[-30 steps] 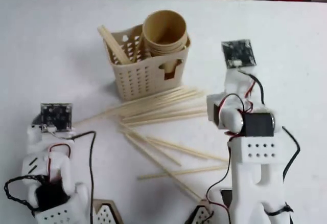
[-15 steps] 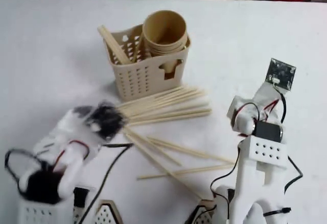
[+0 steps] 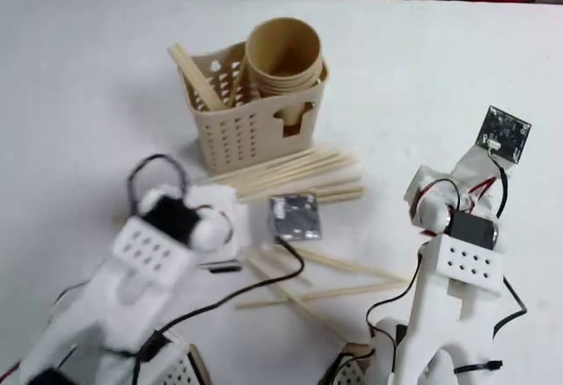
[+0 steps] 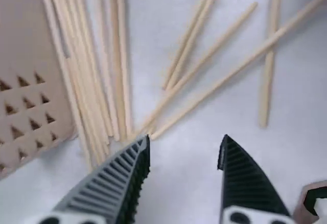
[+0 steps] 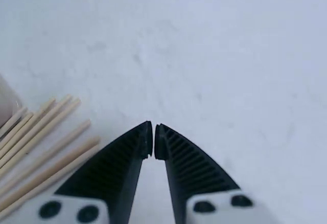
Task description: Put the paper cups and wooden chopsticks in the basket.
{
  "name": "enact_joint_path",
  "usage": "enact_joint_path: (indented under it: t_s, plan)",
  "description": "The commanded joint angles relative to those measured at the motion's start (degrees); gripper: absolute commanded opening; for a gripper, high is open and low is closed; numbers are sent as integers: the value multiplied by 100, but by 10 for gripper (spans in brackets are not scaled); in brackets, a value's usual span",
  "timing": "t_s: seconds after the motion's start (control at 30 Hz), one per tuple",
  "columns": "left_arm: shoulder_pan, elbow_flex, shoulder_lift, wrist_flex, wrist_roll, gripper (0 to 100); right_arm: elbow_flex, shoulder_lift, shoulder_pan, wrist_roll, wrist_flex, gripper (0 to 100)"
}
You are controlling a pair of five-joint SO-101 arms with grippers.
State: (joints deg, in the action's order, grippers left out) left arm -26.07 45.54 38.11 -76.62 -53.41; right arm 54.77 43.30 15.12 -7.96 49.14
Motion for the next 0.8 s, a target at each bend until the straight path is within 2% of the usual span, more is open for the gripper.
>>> enact_joint_path:
  t_s: [0.0,0.17,0.57,0.77]
  plan:
    - [-453,-273,-1103,589,-44,260,-79,127,127,0,-119,17]
    - [-637,-466,-2070,1301,0,264,-79,127,180,9,-119,17]
    - [-611,-1741,-4145,1292,149,261,-149,136,180,9,-101,17]
    - [-646,-2163,-4734,1327,176,178,-158,136,180,18,-101,17]
